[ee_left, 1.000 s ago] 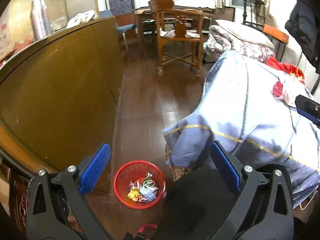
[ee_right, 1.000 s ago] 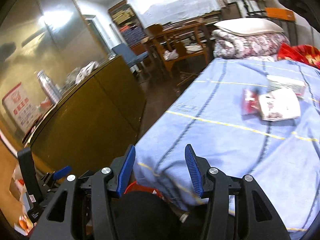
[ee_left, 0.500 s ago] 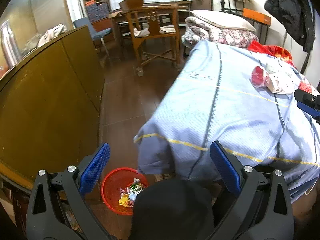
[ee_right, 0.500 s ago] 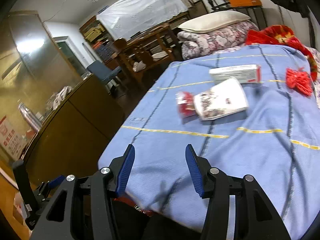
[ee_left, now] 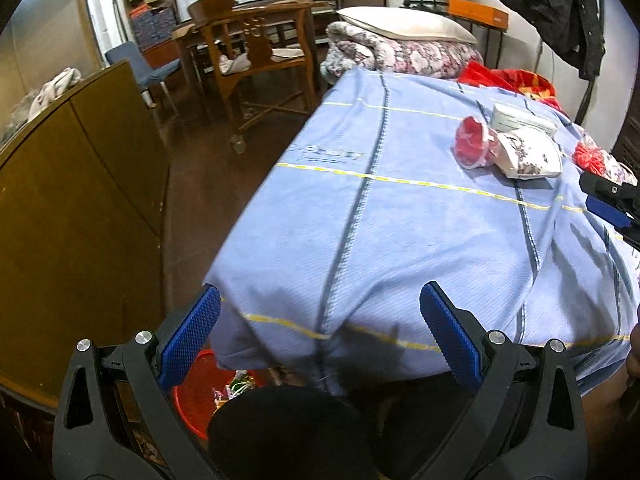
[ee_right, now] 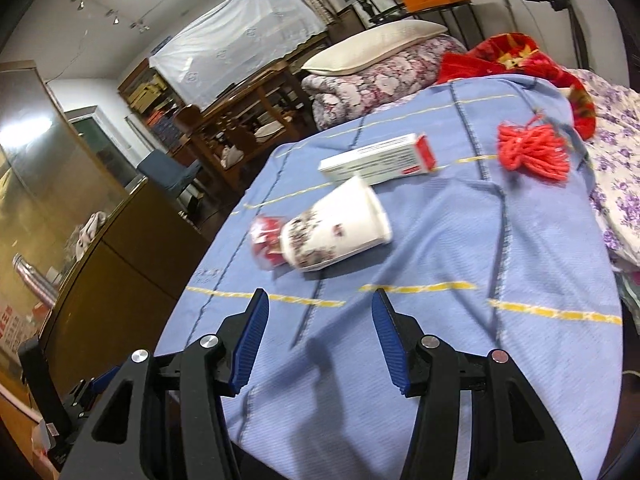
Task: Collect trash
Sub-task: 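Grasp the white paper cup rim with the right tool while the left tool grasps the clear cup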
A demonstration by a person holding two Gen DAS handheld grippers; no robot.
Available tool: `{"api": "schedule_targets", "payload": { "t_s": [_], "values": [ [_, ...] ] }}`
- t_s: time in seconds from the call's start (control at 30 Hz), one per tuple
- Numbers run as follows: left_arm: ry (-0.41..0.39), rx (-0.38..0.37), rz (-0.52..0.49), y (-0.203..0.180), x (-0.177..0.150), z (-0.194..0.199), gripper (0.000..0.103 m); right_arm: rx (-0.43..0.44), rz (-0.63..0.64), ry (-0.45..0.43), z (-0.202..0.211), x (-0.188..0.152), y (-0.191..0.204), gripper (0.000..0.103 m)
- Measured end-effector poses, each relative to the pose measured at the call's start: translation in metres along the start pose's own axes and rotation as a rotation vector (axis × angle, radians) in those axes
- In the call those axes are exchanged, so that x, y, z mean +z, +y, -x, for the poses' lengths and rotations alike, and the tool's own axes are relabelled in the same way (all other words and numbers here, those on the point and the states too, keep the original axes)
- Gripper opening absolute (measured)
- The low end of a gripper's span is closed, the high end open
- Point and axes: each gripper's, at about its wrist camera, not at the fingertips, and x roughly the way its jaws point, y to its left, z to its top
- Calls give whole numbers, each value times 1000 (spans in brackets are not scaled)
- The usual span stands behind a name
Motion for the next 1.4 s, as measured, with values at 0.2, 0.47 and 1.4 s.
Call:
{"api": "schedule_targets", "payload": {
  "t_s": [0.2, 0.47, 1.4],
  "values": [
    [29, -1, -20, -10, 2, -14, 96, -18, -13, -29, -7, 18, -15, 58],
    [66, 14, -7, -7, 3, -27, 96, -22, 26, -20, -49, 49, -15, 62],
    [-19, -199, -114, -90, 103, -74, 96, 81, 42, -47, -15, 11, -44, 39]
  ]
}}
